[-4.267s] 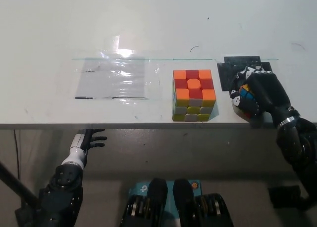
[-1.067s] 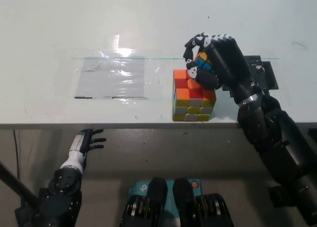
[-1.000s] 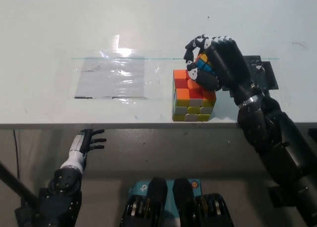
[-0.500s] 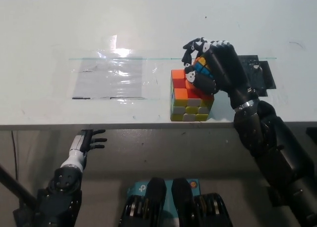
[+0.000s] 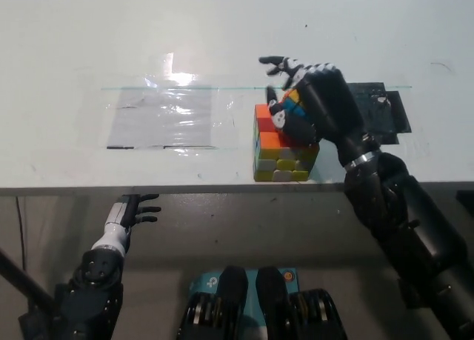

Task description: The robot uses its right hand to pick up the small cube kept on the middle on the desk and place it on the bigger cube kept next to it

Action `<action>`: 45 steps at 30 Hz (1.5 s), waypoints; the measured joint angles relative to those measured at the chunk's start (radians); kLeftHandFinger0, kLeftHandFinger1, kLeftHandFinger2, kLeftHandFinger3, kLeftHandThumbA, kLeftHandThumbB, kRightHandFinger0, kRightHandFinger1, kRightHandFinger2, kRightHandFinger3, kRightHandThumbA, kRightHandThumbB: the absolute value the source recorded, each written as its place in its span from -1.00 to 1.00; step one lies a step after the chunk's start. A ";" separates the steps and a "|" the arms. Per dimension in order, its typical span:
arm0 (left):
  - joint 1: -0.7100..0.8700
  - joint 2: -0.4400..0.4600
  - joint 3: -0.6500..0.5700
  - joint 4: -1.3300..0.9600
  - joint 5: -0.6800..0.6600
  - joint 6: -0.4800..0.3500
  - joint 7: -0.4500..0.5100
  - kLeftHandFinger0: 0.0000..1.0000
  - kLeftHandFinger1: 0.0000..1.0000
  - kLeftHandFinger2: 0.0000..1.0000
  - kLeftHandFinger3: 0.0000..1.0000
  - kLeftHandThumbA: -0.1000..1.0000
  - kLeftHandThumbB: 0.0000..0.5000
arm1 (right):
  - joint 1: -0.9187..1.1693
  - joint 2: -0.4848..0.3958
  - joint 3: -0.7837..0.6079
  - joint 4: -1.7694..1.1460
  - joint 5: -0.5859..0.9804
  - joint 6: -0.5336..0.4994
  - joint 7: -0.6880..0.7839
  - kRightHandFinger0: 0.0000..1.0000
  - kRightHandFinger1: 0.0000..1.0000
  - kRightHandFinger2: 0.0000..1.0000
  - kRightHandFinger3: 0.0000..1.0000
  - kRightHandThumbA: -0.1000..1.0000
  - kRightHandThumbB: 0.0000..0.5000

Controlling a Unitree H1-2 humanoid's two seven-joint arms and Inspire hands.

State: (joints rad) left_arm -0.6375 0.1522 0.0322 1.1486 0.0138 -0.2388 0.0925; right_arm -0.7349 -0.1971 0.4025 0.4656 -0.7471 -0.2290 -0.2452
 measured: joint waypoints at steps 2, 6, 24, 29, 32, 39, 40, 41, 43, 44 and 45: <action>0.000 0.000 -0.002 0.000 0.000 0.000 0.000 0.40 0.36 0.58 0.63 1.00 -0.59 | -0.002 -0.001 0.019 -0.010 -0.021 0.022 0.014 0.46 0.94 1.00 1.00 0.24 -0.24; 0.000 0.000 -0.004 0.000 0.001 0.000 0.000 0.37 0.34 0.56 0.60 1.00 -0.57 | -0.013 -0.006 0.052 -0.017 -0.060 0.053 0.030 0.52 1.00 1.00 1.00 0.31 -0.12; 0.000 0.000 -0.006 -0.001 0.001 0.000 0.000 0.44 0.39 0.58 0.59 1.00 -0.62 | -0.045 -0.058 0.114 -0.070 -0.150 0.135 0.147 0.54 1.00 1.00 1.00 0.49 -0.09; 0.000 -0.001 -0.003 -0.001 -0.001 0.000 0.000 0.42 0.39 0.58 0.60 1.00 -0.63 | -0.044 -0.075 0.114 -0.081 -0.161 0.136 0.163 0.55 1.00 1.00 1.00 0.38 -0.10; 0.000 -0.001 -0.003 -0.001 -0.001 0.000 0.000 0.37 0.34 0.53 0.57 1.00 -0.63 | -0.041 -0.081 0.112 -0.092 -0.163 0.136 0.171 0.52 1.00 1.00 1.00 0.39 -0.13; 0.000 -0.001 -0.004 -0.001 0.000 -0.001 0.001 0.40 0.39 0.59 0.62 1.00 -0.60 | -0.028 -0.084 0.104 -0.121 -0.163 0.136 0.184 0.63 1.00 1.00 1.00 0.38 -0.14; 0.000 -0.001 -0.004 -0.001 0.000 -0.001 0.001 0.42 0.40 0.59 0.62 1.00 -0.65 | -0.026 -0.084 0.102 -0.125 -0.162 0.137 0.186 0.65 1.00 1.00 1.00 0.39 -0.10; 0.001 -0.001 -0.004 -0.001 0.000 -0.001 0.001 0.43 0.41 0.60 0.62 1.00 -0.66 | -0.023 -0.083 0.101 -0.132 -0.161 0.137 0.191 0.66 1.00 1.00 1.00 0.40 -0.12; 0.002 -0.001 -0.004 -0.003 0.000 -0.001 0.001 0.38 0.34 0.52 0.54 1.00 -0.71 | -0.015 -0.081 0.097 -0.147 -0.159 0.137 0.196 0.67 1.00 1.00 1.00 0.39 -0.13; 0.002 -0.002 -0.004 -0.003 0.000 -0.001 0.001 0.37 0.33 0.50 0.52 1.00 -0.66 | -0.012 -0.081 0.096 -0.152 -0.159 0.137 0.199 0.66 1.00 1.00 1.00 0.41 -0.12; 0.003 -0.002 -0.004 -0.003 0.000 -0.001 0.001 0.41 0.38 0.54 0.55 1.00 -0.65 | -0.009 -0.080 0.094 -0.159 -0.159 0.137 0.201 0.64 1.00 1.00 1.00 0.40 -0.10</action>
State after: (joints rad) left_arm -0.6347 0.1506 0.0280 1.1459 0.0135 -0.2394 0.0930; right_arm -0.7435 -0.2772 0.4966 0.3064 -0.9056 -0.0924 -0.0443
